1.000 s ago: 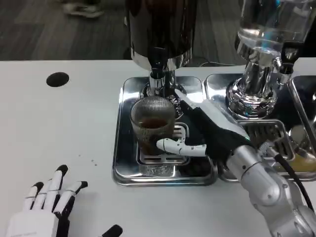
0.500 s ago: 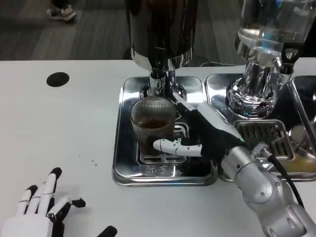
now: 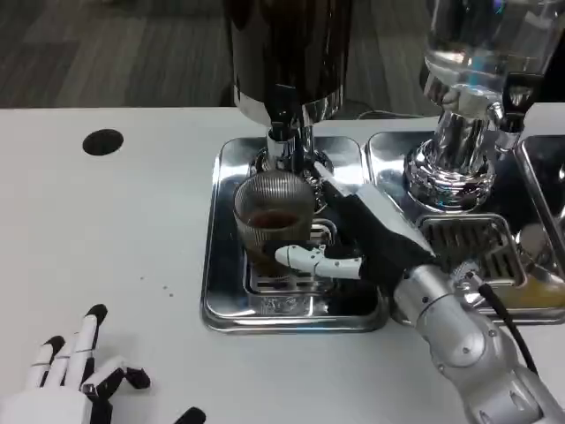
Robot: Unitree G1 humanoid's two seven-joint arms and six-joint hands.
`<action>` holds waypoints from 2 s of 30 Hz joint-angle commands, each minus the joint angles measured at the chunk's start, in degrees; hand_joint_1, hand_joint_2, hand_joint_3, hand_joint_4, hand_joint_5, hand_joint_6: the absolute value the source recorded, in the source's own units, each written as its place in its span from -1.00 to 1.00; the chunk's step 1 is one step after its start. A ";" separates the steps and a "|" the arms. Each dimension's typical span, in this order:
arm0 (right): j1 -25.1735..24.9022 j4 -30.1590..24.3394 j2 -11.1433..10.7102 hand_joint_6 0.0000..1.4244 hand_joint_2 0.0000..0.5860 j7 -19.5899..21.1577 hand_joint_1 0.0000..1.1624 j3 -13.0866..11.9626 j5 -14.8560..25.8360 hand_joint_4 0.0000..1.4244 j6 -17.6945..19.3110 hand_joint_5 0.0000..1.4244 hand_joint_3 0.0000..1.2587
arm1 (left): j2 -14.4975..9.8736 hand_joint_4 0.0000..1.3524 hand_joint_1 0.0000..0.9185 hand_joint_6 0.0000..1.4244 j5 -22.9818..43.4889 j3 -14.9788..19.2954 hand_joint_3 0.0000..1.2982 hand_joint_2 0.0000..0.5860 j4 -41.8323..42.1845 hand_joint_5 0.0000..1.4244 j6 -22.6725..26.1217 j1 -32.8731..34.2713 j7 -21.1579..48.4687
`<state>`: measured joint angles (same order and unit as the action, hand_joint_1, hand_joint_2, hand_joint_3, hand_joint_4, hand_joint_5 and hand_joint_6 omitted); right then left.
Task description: Grasp the cup under the faucet to collect the drink, then remove the cup.
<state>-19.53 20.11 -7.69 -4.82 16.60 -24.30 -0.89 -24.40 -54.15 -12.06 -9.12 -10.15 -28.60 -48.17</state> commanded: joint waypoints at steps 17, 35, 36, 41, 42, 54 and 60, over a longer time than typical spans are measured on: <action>-3.27 8.80 2.20 -0.90 -0.44 2.19 0.04 -0.61 3.63 -1.00 5.33 -1.00 -1.00 | -0.84 -0.97 -1.00 -0.81 2.00 0.76 0.12 -0.46 -1.51 -0.75 -0.17 0.21 -0.94; -3.41 12.72 3.68 -0.82 -0.44 5.95 0.14 -0.53 3.96 -0.78 11.81 -0.81 -0.93 | -0.68 -0.96 -1.00 -0.80 3.11 0.65 0.12 -0.45 -3.76 -0.75 -0.48 1.55 -0.79; -3.44 13.16 3.81 -0.81 -0.43 6.29 0.15 -0.58 4.00 -0.78 12.01 -0.80 -0.90 | -0.68 -0.96 -1.00 -0.80 3.07 0.63 0.12 -0.45 -3.79 -0.75 -0.45 1.51 -0.86; -3.75 14.55 4.02 -0.79 -0.45 7.42 0.18 -0.45 3.71 -0.70 12.72 -0.76 -0.80 | -0.75 -0.95 -1.00 -0.80 3.69 1.12 0.13 -0.45 -3.69 -0.75 -0.79 1.24 -1.07; -3.79 14.70 4.06 -0.79 -0.45 7.57 0.18 -0.42 3.67 -0.68 12.73 -0.75 -0.78 | -0.79 -0.95 -1.00 -0.80 3.78 1.21 0.13 -0.44 -3.63 -0.75 -0.83 1.19 -1.10; -3.51 17.10 4.94 -0.66 -0.38 11.69 0.27 -1.36 4.03 -0.39 15.01 -0.55 -0.39 | -0.69 -0.94 -1.00 -0.81 5.02 2.07 0.14 -0.47 -4.05 -0.74 -2.53 1.20 -0.96; -2.70 17.26 5.07 -0.58 -0.37 13.91 0.34 -1.88 3.88 -0.23 16.49 -0.42 -0.19 | -0.59 -0.94 -1.00 -0.82 5.34 2.31 0.15 -0.46 -4.27 -0.74 -3.03 1.13 -0.96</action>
<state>-23.16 37.40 -2.76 7.42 15.18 -20.56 13.47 -24.70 -49.23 -10.00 -12.85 -12.63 -27.15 -48.23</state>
